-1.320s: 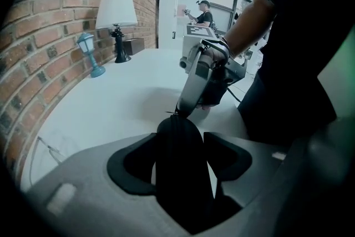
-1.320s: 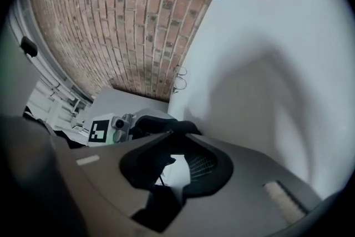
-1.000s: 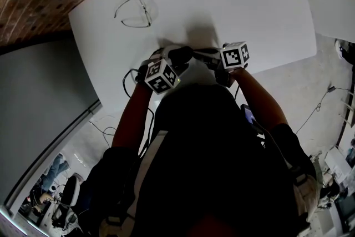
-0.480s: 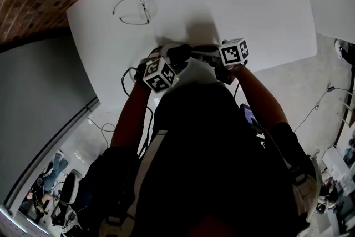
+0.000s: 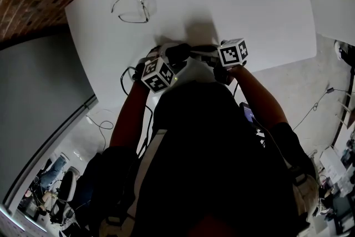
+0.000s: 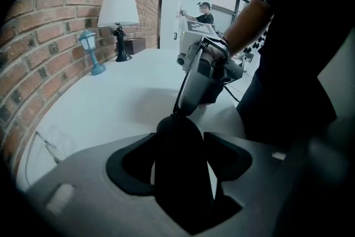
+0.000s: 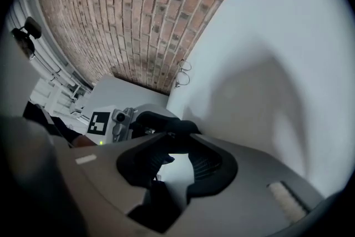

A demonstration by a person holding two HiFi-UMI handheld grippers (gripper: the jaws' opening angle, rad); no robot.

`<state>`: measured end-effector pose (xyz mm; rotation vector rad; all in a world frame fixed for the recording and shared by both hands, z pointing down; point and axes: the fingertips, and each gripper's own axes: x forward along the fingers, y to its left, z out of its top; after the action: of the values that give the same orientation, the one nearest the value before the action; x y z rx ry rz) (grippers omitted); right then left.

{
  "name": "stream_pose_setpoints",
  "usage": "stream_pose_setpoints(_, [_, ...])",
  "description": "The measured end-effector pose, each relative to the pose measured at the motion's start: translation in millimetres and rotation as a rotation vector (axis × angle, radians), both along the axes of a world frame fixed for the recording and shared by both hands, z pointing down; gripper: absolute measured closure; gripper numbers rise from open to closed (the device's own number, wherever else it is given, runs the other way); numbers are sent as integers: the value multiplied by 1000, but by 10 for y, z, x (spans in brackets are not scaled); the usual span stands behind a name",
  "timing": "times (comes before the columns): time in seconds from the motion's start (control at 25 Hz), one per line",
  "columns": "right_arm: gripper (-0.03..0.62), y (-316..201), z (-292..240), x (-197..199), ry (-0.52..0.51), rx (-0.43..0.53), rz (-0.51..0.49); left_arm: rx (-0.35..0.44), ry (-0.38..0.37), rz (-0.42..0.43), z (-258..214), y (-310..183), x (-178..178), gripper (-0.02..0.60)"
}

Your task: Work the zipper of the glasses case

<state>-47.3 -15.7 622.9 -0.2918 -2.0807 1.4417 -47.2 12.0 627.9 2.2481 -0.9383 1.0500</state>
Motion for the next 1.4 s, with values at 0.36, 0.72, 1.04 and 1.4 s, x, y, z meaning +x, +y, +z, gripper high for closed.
stream_pose_setpoints(0.36, [571, -110, -125, 18, -23, 18, 65, 8, 4, -2, 5, 11, -1, 307])
stream_pose_setpoints(0.72, [583, -27, -184, -60, -43, 70, 7, 13, 12, -7, 12, -14, 6, 307])
stream_pose_setpoints(1.04, [588, -42, -165, -64, -33, 93, -14, 13, 19, -3, -4, 6, 1, 307])
stream_pose_setpoints(1.4, [589, -122, 29, -2, 32, 159, -29, 18, 4, 1, 6, 10, 4, 307])
